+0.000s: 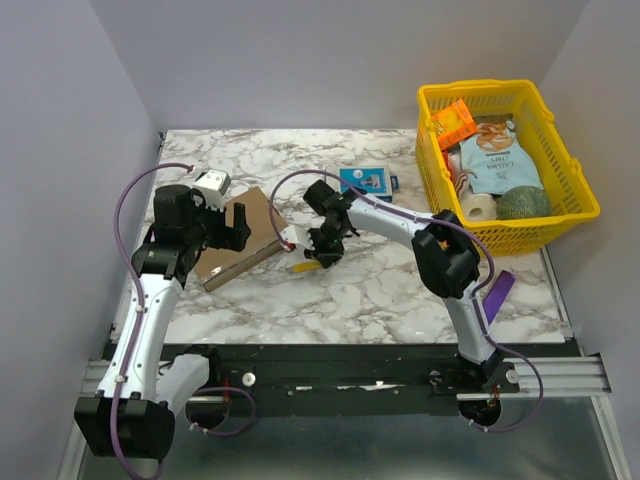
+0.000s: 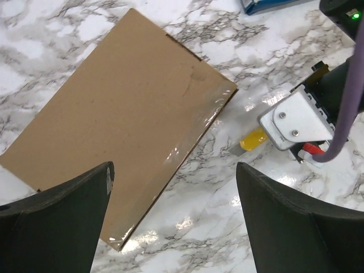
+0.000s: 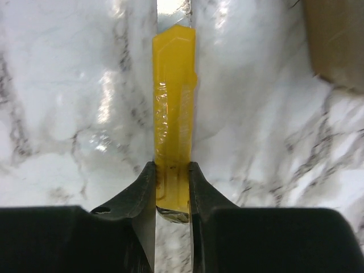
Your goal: Unpack the express box
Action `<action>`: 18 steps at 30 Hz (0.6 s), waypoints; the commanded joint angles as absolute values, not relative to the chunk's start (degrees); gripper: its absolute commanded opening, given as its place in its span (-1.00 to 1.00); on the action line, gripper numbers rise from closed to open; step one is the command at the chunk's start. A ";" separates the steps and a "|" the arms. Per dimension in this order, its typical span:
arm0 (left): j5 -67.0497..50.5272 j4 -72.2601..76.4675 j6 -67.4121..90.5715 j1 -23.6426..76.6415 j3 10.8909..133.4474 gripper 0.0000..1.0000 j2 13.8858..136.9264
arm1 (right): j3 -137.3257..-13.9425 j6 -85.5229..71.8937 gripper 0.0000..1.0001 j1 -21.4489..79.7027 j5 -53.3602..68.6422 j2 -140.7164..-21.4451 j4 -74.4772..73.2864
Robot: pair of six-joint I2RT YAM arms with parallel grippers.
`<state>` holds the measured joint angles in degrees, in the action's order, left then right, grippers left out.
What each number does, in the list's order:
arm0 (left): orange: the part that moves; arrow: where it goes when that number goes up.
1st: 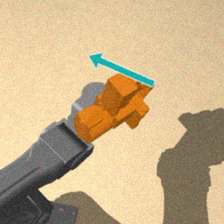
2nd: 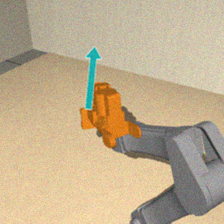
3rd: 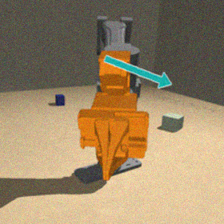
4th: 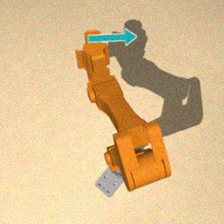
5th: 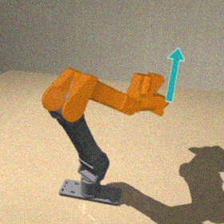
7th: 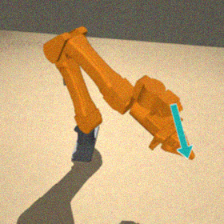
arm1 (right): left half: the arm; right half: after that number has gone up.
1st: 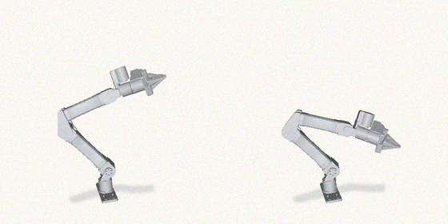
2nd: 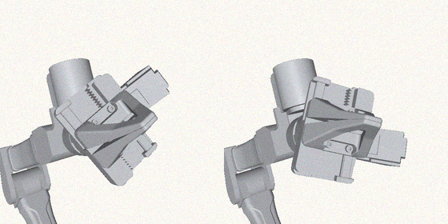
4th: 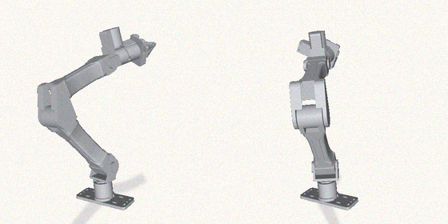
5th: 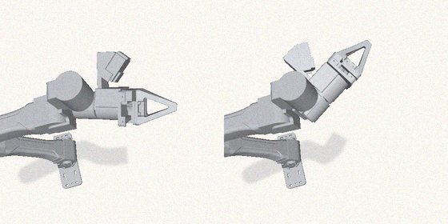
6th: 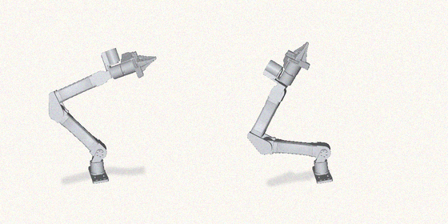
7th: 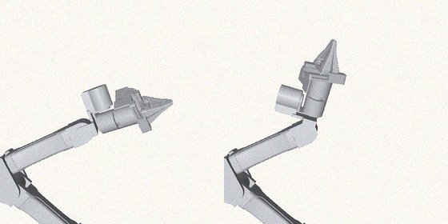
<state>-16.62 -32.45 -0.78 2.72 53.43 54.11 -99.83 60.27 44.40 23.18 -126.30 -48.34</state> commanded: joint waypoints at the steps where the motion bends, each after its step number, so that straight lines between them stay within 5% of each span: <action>1: -26.71 -30.93 -10.35 2.55 54.14 0.92 55.11 | -97.47 54.50 -0.63 42.80 26.80 -121.21 -56.77; 16: -31.73 -38.78 -42.62 15.45 52.91 0.83 51.68 | -113.20 45.97 -0.65 36.04 40.78 -121.46 -75.58; 18: -28.75 -36.40 -43.33 22.04 51.77 0.62 51.77 | -113.47 45.36 -0.65 36.04 41.48 -120.07 -75.50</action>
<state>-29.89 -38.96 -35.40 12.91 53.76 53.28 -110.96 48.31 36.93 35.90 -120.07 -69.84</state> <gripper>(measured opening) 0.912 0.281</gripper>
